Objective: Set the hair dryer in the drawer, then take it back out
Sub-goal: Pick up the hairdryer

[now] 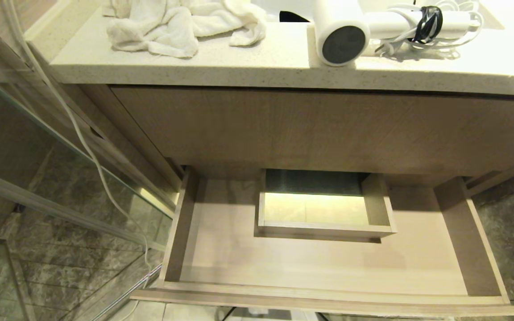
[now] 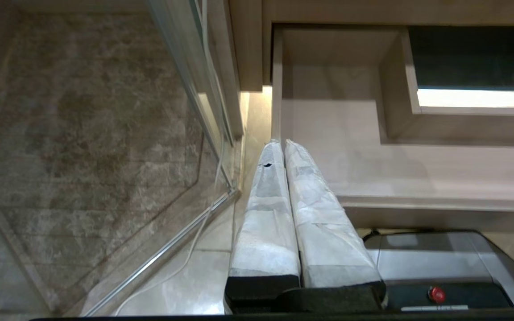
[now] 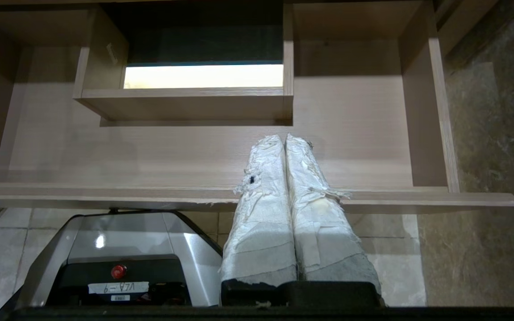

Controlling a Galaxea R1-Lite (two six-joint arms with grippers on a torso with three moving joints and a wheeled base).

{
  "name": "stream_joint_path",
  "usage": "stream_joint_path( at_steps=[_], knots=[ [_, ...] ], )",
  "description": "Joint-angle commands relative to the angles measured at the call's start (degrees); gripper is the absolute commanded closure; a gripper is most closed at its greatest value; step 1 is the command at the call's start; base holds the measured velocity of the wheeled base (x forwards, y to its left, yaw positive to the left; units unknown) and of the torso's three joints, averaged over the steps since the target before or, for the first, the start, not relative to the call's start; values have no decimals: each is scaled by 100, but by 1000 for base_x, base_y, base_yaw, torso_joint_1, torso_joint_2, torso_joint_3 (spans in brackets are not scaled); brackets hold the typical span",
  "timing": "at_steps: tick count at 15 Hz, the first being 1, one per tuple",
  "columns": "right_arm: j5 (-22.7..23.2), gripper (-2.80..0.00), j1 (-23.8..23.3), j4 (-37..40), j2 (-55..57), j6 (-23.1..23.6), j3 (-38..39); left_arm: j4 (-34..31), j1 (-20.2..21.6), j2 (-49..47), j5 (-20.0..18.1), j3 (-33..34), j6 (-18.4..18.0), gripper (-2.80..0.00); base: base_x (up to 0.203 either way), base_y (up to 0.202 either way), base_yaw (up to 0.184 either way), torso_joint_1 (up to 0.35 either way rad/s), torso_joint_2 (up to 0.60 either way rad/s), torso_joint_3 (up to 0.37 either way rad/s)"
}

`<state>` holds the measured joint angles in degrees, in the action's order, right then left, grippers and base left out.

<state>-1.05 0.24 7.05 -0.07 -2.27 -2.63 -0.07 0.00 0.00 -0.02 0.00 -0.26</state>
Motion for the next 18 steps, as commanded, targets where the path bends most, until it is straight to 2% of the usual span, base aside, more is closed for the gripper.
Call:
stream_joint_path(
  at_steps=[1, 11, 18],
  knots=[
    [-1, 0, 2, 7, -1, -1, 0, -1, 0, 0, 2, 9, 0, 0, 0, 0, 0, 0, 0, 0],
    [-1, 0, 2, -1, -1, -1, 0, -1, 0, 0, 2, 9, 0, 0, 0, 0, 0, 2, -3, -1],
    [-1, 0, 2, -1, -1, -1, 0, -1, 0, 0, 2, 9, 0, 0, 0, 0, 0, 253, -457, -200]
  ],
)
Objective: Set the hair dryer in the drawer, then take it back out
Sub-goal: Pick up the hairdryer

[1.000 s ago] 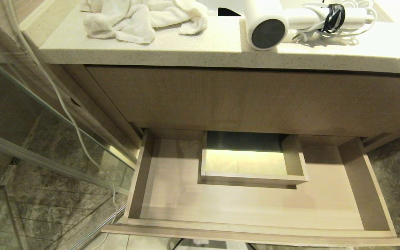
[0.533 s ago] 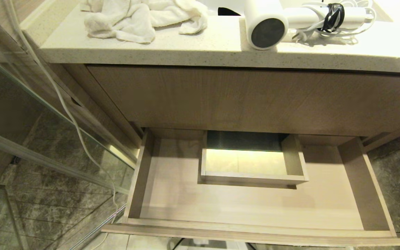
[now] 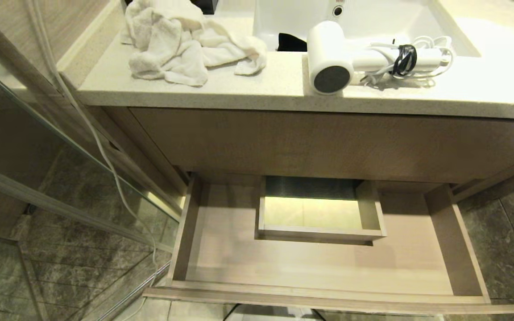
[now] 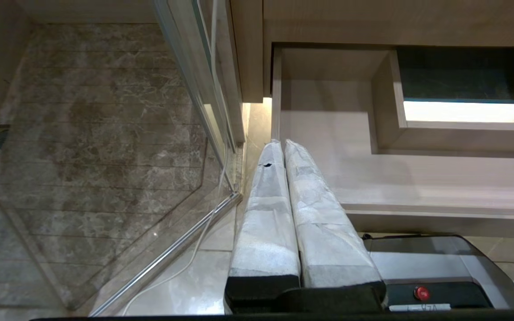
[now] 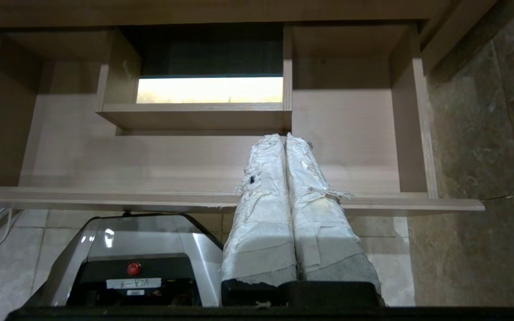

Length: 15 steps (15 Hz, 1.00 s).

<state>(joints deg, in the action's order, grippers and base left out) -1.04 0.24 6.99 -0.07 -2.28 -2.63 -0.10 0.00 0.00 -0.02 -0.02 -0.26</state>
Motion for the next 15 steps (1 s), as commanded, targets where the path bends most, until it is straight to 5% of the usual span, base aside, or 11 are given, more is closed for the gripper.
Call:
stream_joint_path(
  at_steps=[1, 15],
  knots=[
    [-1, 0, 2, 4, -1, -1, 0, 1, 0, 0, 2, 11, 0, 0, 0, 0, 0, 305, -583, -261],
    [-1, 0, 2, 4, -1, -1, 0, 1, 0, 0, 2, 11, 0, 0, 0, 0, 0, 241, -447, -209]
  ],
)
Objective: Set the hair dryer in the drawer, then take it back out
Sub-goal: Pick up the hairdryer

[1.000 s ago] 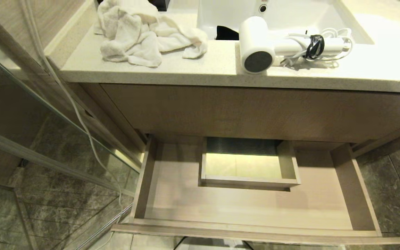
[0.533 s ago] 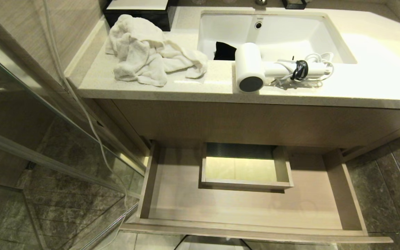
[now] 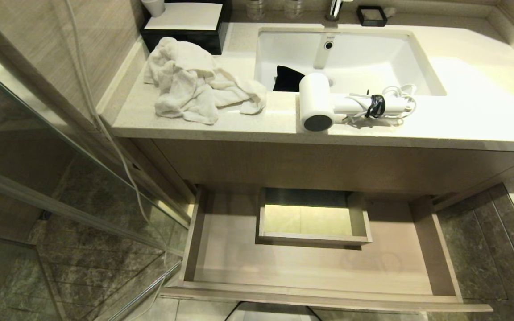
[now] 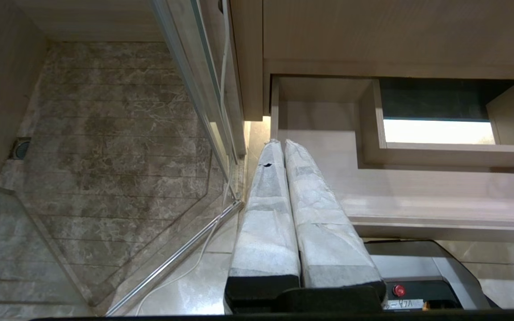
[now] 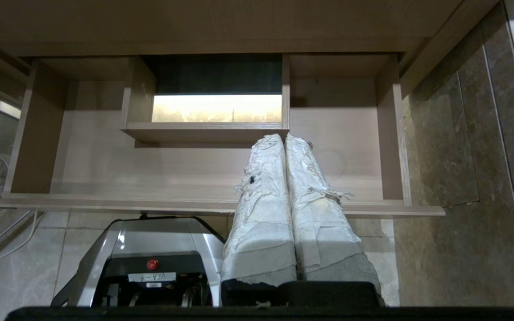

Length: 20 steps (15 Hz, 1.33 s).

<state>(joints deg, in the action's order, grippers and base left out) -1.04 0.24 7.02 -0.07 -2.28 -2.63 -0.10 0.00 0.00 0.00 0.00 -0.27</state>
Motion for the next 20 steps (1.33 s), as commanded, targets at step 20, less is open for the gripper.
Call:
stream_joint_path(
  at_steps=[20],
  knots=[
    [-2, 0, 2, 10, -1, 43, 0, 1, 0, 0, 0, 0, 0, 0, 0, 0, 0, 142, -147, -8]
  ],
)
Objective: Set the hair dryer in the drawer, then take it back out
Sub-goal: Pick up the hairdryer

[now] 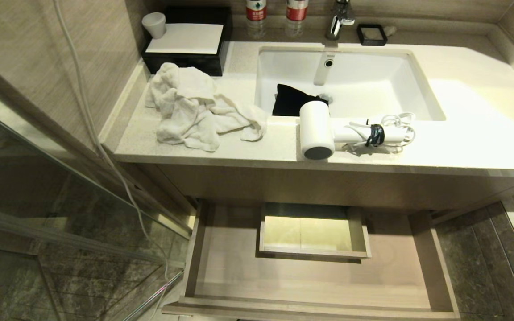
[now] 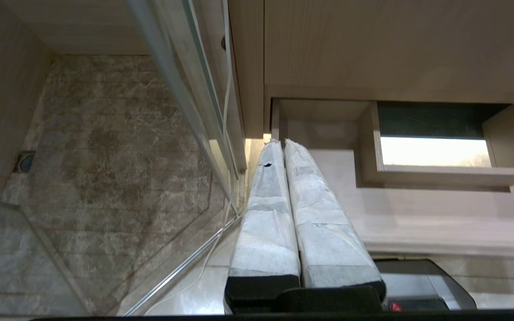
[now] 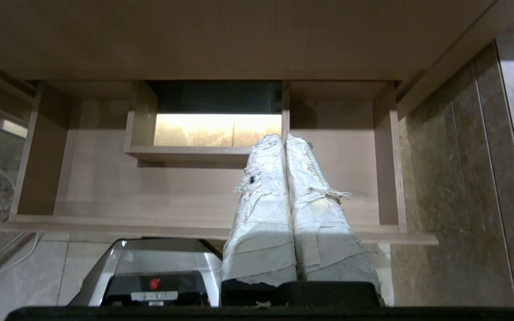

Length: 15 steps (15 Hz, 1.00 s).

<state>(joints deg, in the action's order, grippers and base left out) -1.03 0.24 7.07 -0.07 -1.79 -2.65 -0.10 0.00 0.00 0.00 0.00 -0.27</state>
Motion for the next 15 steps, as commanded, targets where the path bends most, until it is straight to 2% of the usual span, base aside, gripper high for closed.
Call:
stream_joint_path(
  at_steps=[1, 9, 15],
  knots=[
    [-2, 0, 2, 5, -1, -5, 1, 1, 0, 0, 0, 0, 0, 0, 0, 0, 0, 271, -22, 235],
    [7, 0, 2, 5, -1, -5, 1, 1, 0, 0, 0, 9, 0, 0, 0, 0, 0, 293, -92, 203],
    [7, 0, 2, 5, -1, -5, 1, 1, 0, 0, 0, 9, 0, 0, 0, 0, 0, 338, -202, 139]
  ],
)
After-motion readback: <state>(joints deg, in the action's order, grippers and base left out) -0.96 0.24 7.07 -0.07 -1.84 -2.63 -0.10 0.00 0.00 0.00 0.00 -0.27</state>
